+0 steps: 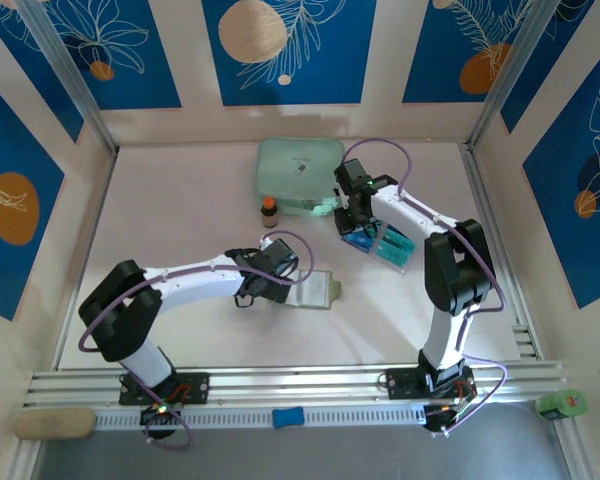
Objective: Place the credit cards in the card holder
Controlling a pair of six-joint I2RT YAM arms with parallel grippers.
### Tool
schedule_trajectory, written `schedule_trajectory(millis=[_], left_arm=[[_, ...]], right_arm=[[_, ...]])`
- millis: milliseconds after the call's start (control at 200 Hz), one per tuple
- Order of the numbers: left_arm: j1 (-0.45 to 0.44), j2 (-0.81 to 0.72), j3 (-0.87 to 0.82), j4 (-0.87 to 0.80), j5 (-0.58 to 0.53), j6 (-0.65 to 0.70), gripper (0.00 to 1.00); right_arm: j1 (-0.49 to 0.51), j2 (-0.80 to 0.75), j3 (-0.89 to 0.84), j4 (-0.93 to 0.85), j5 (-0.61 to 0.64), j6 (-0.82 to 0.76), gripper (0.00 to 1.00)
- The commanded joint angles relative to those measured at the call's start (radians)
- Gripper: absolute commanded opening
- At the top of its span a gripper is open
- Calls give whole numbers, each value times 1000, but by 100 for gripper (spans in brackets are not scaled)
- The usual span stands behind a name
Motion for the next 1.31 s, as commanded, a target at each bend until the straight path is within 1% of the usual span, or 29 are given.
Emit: schedule_trajectory(millis=[0,355,635,835,1035,1120,1170,1300], left_arm=[[-7,6,25,-9,-4,-8,100],[-6,17,33,-8,0,-6,100],[-4,18,35,-6,1,-6,100],[-3,18,33,-4,4,-6,100],[-1,16,36,-4,3,-6,100],[0,15,36,-4,2,-5,100],[0,15,36,-4,3,-4,100],[2,13,38,-4,3,-4,100]], right_arm=[[-5,18,30,-28,57,-37,43],[-4,55,8,0,88,-45,44],[2,59,-40,18,74,-44,42],[14,36,-60,20,52,-38,35],[19,20,-61,14,48,-36,22],[23,14,-61,12,46,-35,21],[26,9,-59,9,43,-33,16],[40,-6,-60,-1,46,-30,13]])
